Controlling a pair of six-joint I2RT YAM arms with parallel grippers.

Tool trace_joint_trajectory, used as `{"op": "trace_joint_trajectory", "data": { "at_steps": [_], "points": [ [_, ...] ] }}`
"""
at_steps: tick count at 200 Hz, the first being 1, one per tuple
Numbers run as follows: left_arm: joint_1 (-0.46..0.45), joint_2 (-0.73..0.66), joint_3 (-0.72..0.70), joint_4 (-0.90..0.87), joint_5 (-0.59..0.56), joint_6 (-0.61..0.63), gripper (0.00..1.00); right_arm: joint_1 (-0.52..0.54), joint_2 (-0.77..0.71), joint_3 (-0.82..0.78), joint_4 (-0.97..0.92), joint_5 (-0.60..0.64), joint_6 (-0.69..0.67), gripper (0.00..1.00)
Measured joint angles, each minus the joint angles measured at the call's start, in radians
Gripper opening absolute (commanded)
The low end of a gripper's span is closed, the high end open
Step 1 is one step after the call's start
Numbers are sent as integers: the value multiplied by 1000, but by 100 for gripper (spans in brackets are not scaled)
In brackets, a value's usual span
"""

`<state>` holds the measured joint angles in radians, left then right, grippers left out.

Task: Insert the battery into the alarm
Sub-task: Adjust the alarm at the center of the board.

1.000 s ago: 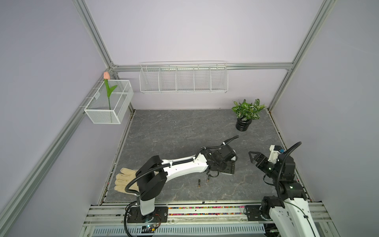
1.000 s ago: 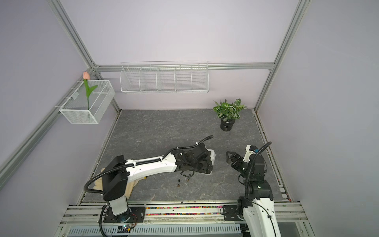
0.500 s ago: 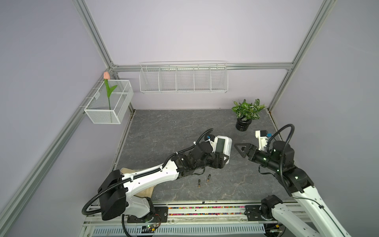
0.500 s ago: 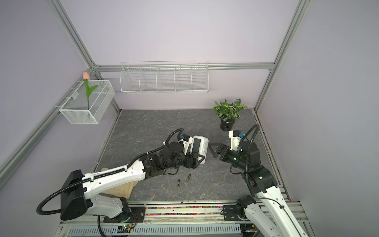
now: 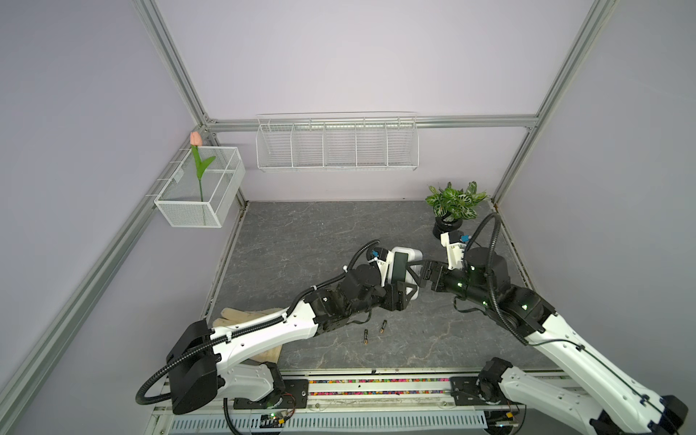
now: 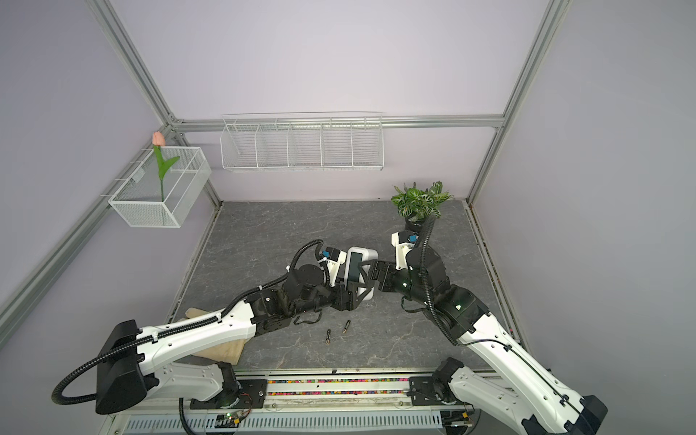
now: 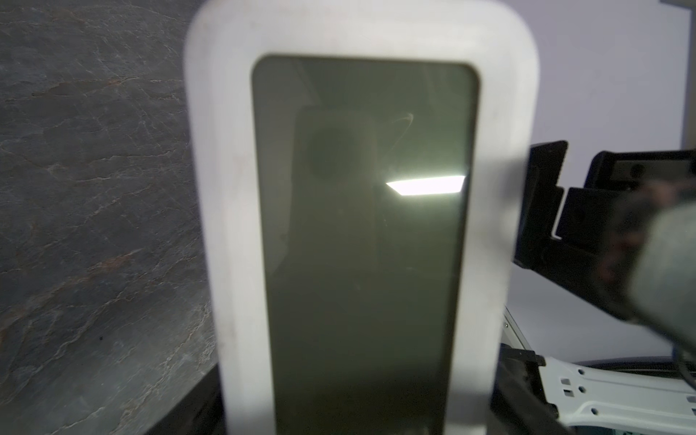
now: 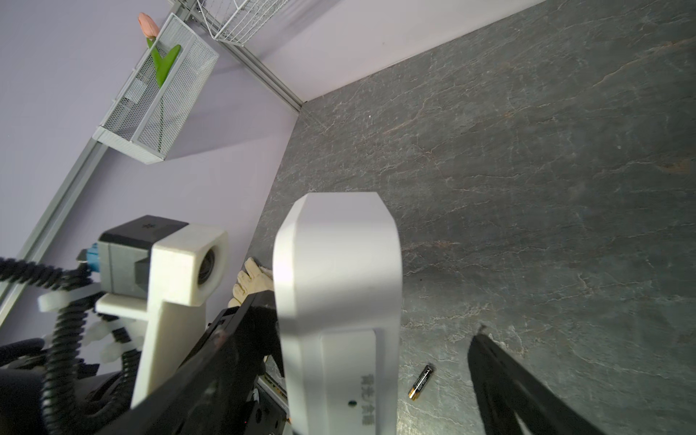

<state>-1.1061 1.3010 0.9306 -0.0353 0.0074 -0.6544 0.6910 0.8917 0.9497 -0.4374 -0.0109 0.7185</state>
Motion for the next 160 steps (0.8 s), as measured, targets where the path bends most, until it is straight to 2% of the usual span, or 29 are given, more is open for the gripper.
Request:
{"op": "trace_joint_trajectory", "data": {
  "at_steps": [38,118,132,150,160],
  "points": [
    [0,-1,0,23,29,0,77,24,24,7,0,27,16,72],
    [0,-1,-3,53,74,1,78,57,32,15,0,45,33,49],
    [0,-2,-4,53,73,1,83,58,32,17,-5,50,33,46],
    [0,-2,-4,59,76,5,99,60,32,21,-16,60,35,46],
    [0,-5,-5,71,75,-1,100,60,32,21,-29,70,35,46]
  ]
}}
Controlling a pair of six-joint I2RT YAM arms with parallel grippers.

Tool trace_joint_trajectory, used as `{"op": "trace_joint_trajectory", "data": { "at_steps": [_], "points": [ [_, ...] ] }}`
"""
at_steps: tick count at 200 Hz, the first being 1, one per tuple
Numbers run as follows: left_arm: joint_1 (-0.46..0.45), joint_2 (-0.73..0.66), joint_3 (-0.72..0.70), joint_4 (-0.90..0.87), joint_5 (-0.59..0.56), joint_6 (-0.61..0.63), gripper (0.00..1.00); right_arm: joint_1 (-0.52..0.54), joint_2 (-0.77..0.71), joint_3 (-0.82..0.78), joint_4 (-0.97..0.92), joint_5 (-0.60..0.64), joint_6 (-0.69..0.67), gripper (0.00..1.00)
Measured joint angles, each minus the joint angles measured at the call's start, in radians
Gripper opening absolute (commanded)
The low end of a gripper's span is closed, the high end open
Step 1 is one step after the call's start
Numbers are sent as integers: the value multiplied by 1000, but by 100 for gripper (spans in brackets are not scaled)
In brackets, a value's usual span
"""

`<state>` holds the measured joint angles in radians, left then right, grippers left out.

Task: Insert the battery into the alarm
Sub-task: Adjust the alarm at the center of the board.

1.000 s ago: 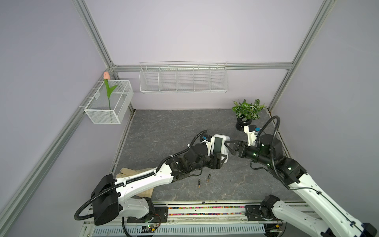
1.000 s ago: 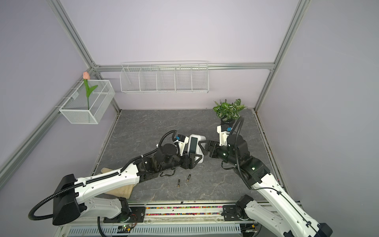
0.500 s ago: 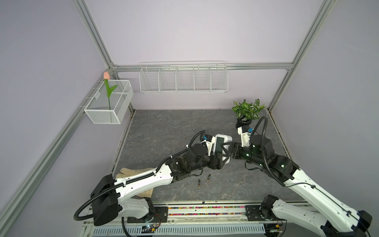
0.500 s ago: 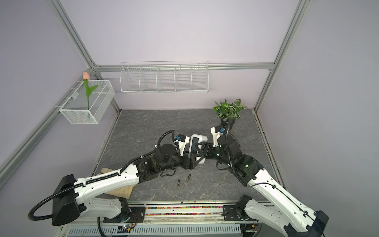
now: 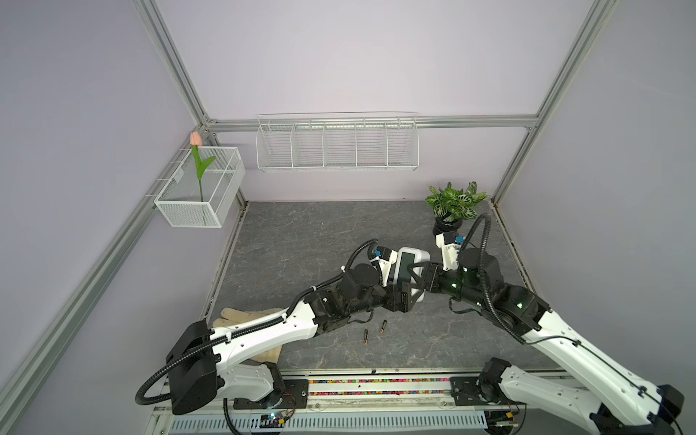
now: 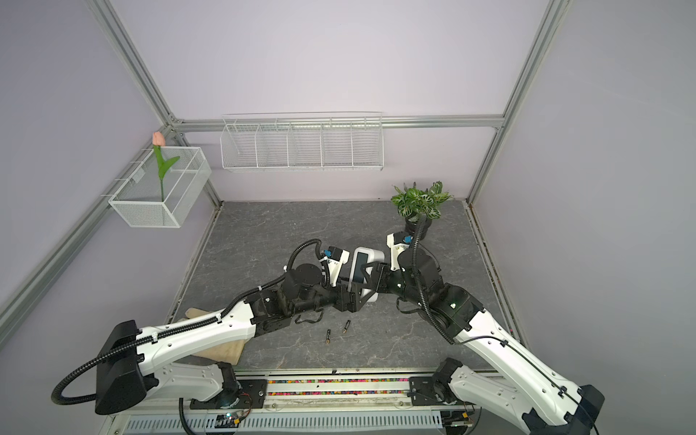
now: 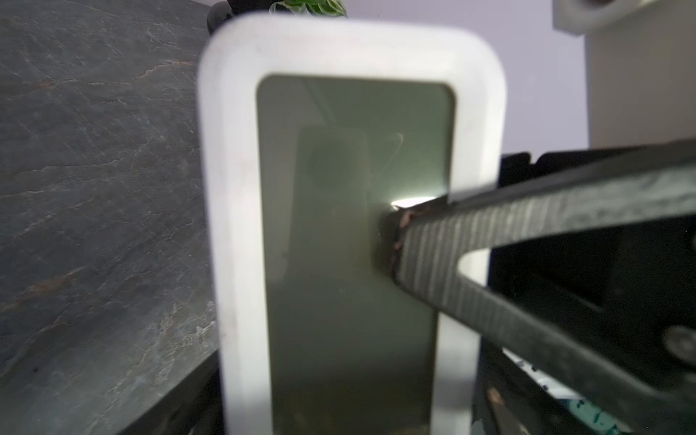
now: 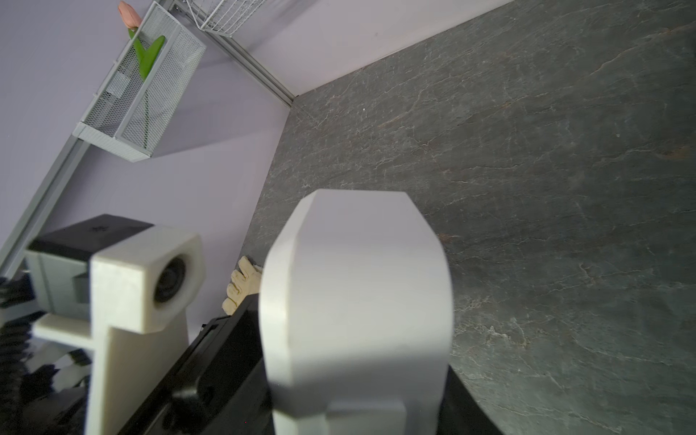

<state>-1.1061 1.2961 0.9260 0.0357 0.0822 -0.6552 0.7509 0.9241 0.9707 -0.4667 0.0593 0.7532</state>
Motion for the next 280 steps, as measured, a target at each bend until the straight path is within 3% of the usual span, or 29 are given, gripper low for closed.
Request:
{"op": "trace_joint_trajectory", "data": {
  "at_steps": [34,82,111,168,280],
  "points": [
    [0,-69,-51,2,-49,-3,100,0,34,23,-80,54,-2,44],
    [0,-337,-217,-146,-297,-50,99,16,171,69,-234,166,-1,42],
    [0,-425,-251,-292,-430,-104,99,39,293,69,-286,203,6,40],
    [0,-440,-269,-460,-577,-220,98,58,468,71,-287,202,18,41],
    [0,-449,-270,-543,-645,-319,99,63,611,71,-254,179,25,44]
  ]
}}
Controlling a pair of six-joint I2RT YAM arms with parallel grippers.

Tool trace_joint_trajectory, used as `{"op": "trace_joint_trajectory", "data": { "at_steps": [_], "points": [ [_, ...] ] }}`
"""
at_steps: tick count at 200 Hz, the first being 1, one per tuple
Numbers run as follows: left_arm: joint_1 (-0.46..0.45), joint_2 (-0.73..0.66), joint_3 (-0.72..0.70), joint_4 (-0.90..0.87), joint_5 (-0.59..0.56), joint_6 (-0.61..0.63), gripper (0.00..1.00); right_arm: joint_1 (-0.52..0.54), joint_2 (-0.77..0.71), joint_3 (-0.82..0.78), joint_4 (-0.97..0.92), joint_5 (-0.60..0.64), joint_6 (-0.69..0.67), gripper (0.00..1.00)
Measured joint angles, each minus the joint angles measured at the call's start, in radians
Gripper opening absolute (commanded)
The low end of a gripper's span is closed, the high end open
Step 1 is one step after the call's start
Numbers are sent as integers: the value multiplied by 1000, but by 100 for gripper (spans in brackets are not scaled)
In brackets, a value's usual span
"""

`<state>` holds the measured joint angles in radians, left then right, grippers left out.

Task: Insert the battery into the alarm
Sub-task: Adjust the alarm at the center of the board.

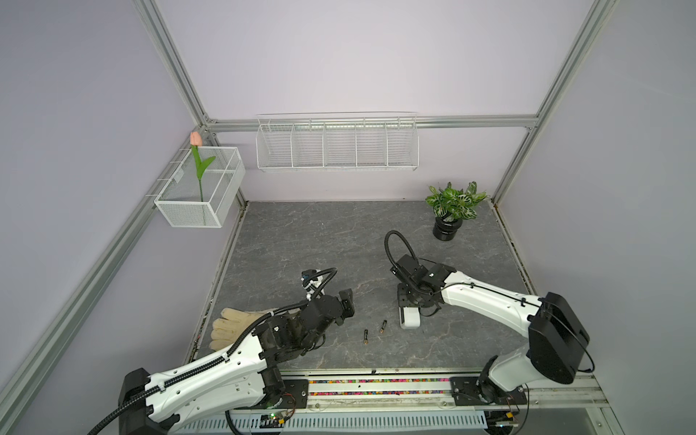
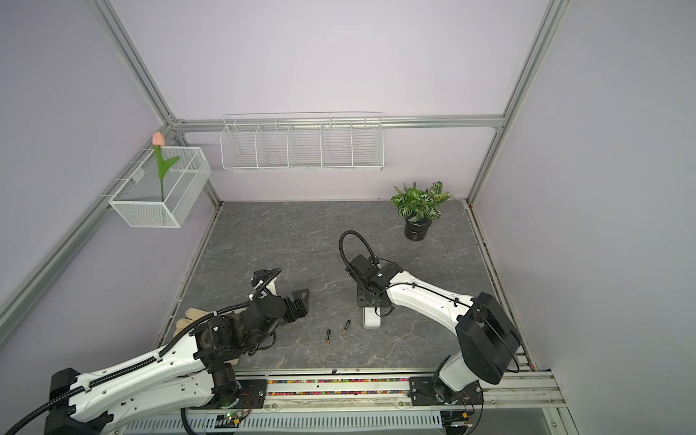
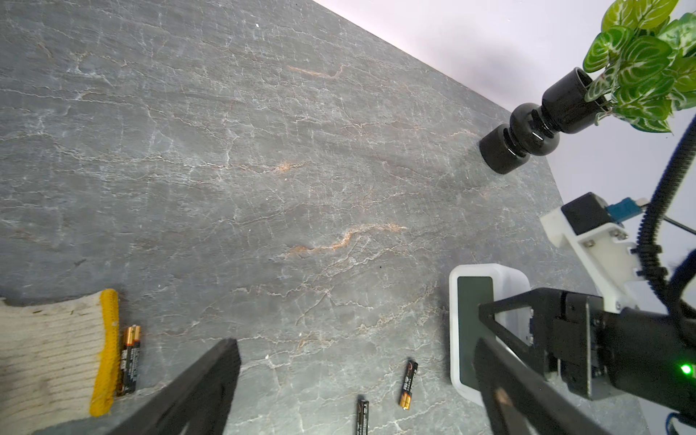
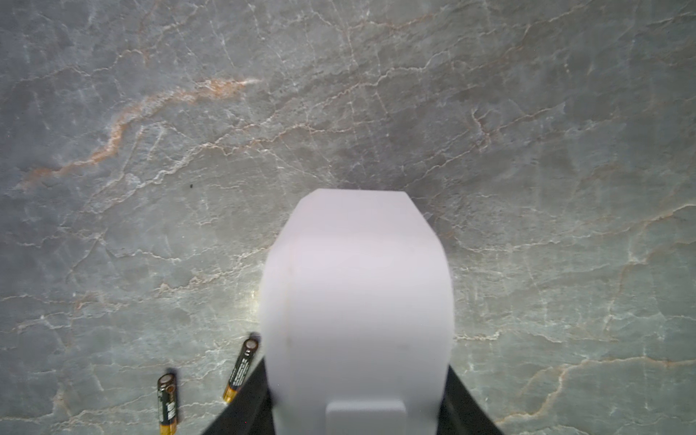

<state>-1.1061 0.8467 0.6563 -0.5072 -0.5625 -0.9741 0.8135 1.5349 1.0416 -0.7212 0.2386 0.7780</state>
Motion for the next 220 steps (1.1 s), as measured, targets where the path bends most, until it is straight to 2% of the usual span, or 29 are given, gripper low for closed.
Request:
{"op": "trace_joint_trajectory", "data": {
  "at_steps": [81,145,199,220],
  "points": [
    [0,-12,-8,-38,-18,-47,100,0,18,0,13,2,1,52],
    [0,-172,-58,-64,-53,-101,100,0,40,2,45,4,12,63],
    [0,-118,-40,-159,-70,-139,100,0,43,28,50,4,14,70],
    [0,-105,3,-181,-68,-115,96,0,0,41,49,10,10,74]
  ]
}}
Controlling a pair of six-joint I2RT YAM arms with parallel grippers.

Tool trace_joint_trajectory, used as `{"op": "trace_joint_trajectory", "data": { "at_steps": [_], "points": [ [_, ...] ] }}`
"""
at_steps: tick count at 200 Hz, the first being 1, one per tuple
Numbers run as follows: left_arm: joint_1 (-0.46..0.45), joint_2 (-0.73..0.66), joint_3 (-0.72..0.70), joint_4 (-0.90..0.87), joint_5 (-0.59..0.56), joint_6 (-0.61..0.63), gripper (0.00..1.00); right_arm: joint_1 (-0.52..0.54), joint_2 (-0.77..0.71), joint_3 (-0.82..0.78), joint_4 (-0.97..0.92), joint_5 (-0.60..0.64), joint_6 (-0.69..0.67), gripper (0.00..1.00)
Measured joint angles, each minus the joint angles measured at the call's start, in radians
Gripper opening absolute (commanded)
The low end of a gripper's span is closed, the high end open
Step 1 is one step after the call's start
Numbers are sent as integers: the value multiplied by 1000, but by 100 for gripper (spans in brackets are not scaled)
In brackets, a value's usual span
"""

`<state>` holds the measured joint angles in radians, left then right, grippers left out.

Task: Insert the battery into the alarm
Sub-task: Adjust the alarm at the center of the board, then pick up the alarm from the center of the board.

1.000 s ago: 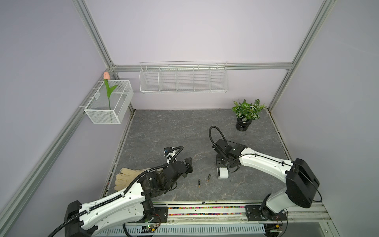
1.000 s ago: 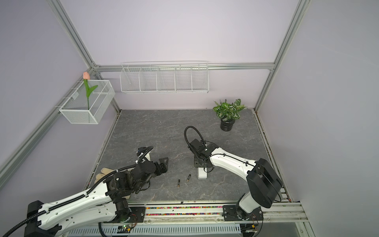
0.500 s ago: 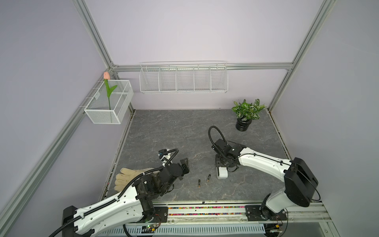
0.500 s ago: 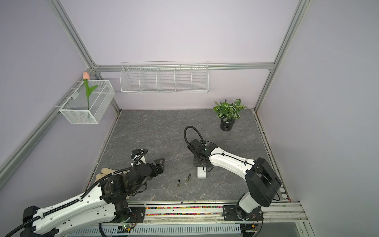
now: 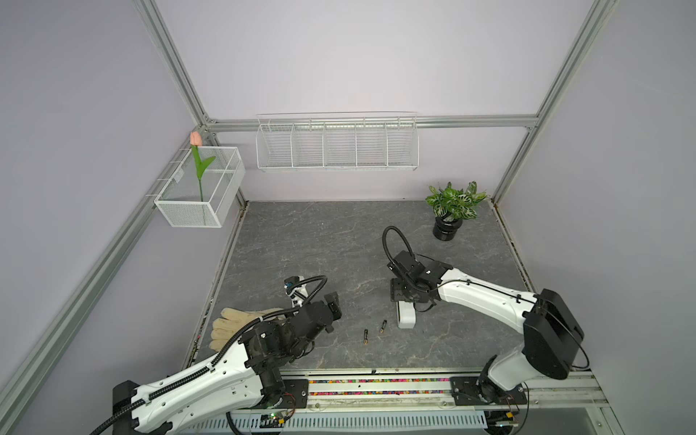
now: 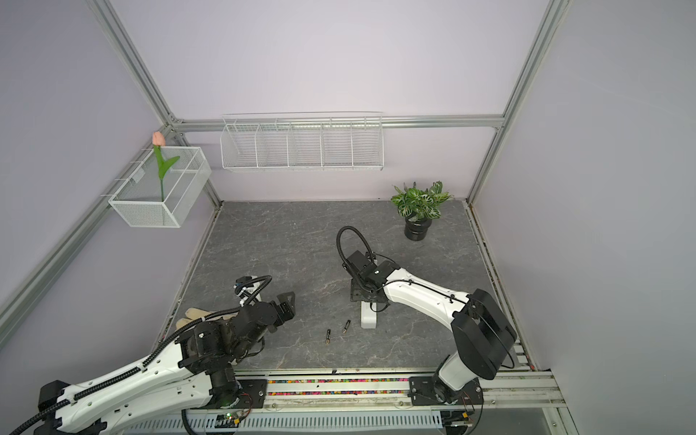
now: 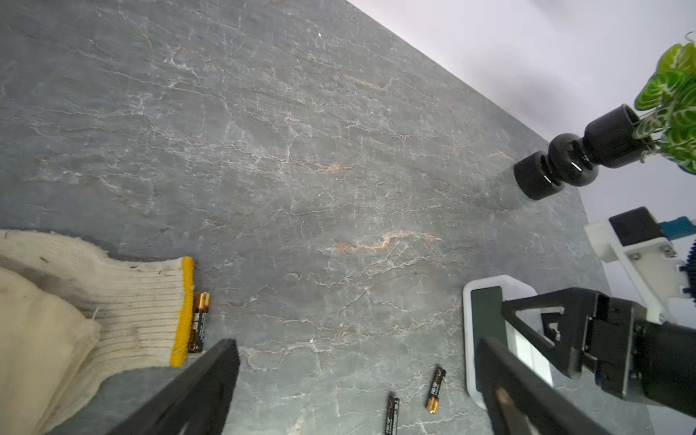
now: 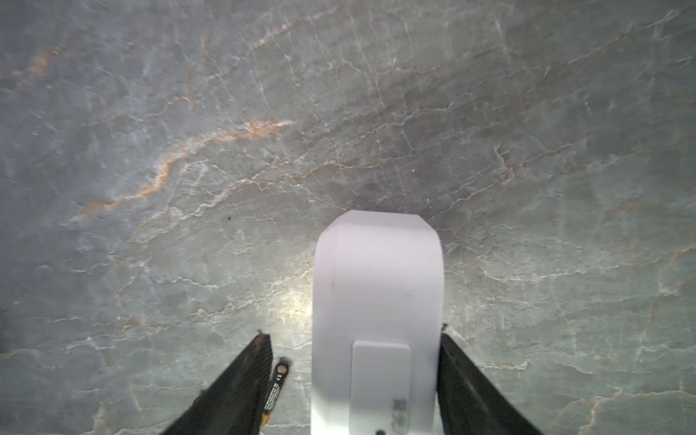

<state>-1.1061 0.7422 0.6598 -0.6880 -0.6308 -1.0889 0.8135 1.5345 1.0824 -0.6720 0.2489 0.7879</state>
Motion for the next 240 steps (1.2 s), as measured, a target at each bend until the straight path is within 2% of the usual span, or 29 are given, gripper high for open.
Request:
{"op": "trace_joint_trajectory", "data": {
  "at_steps": [16,24,47,83,113,144,186,240],
  "points": [
    [0,48,74,-8,10,35,94,0,-82,0,0,21,-9,76],
    [0,83,116,-12,19,52,94,-2,-137,-2,2,35,-19,82],
    [-8,225,250,-15,59,90,93,-37,-329,-58,35,74,-56,85],
    [-94,522,474,-33,87,122,92,-264,-576,-261,71,71,-130,86],
    [-113,731,654,-53,154,125,91,-391,-626,-403,110,41,-190,85],
    [-113,933,843,-121,216,121,91,-473,-629,-568,257,-11,-233,84],
    [-116,1125,1005,-204,290,109,90,-498,-676,-721,423,-38,-265,82],
    [-120,1287,1128,-288,335,83,83,-499,-802,-763,510,-35,-272,83]
  ]
}}
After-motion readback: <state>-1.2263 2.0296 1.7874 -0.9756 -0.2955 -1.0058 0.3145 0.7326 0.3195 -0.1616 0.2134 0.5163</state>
